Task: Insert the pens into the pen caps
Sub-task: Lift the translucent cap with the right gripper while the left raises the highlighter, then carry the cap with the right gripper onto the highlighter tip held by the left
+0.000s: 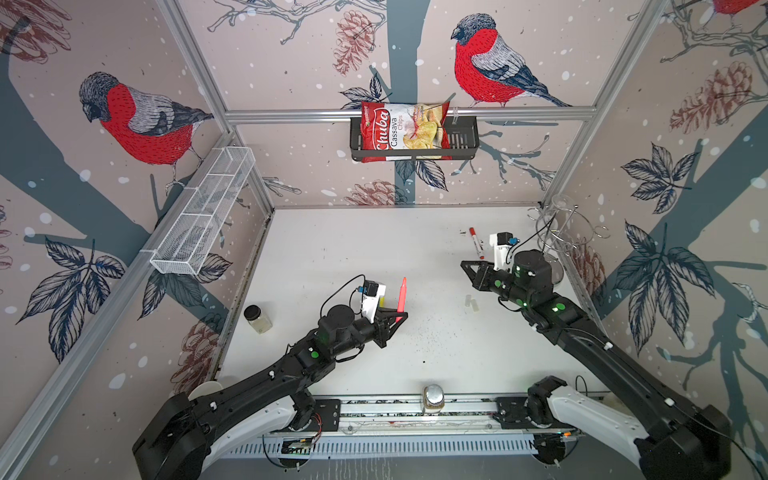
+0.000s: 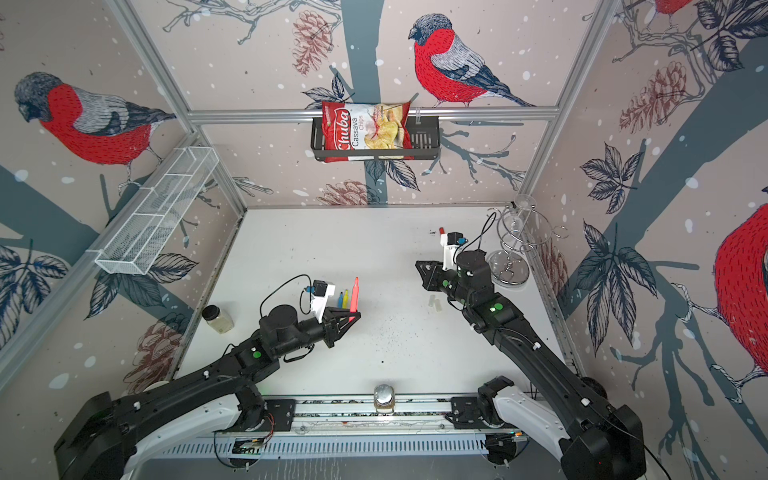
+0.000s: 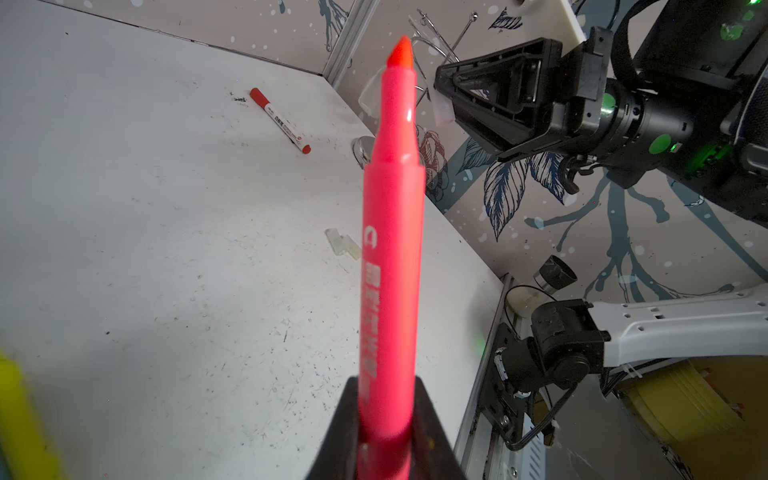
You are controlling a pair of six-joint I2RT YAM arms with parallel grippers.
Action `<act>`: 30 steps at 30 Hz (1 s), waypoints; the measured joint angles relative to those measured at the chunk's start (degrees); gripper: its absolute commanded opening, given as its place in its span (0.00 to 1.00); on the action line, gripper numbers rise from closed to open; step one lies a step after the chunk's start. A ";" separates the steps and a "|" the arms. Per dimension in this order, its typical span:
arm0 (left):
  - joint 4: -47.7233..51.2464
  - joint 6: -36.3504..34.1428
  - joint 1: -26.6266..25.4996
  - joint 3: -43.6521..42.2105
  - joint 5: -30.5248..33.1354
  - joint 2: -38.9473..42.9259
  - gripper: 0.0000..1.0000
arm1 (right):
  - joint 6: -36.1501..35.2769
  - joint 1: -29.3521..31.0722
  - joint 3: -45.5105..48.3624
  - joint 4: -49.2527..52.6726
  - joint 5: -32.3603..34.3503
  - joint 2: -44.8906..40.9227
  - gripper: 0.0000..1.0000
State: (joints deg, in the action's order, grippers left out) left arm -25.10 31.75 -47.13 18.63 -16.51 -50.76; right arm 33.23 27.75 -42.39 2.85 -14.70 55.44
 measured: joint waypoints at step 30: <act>-10.38 2.51 -6.10 1.86 -0.46 -8.52 0.00 | 4.63 8.50 1.66 -16.35 -4.96 0.61 0.09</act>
State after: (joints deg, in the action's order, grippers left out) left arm -35.48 34.26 -53.23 20.49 -16.97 -59.29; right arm 37.87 36.25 -40.73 -13.50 -19.66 56.05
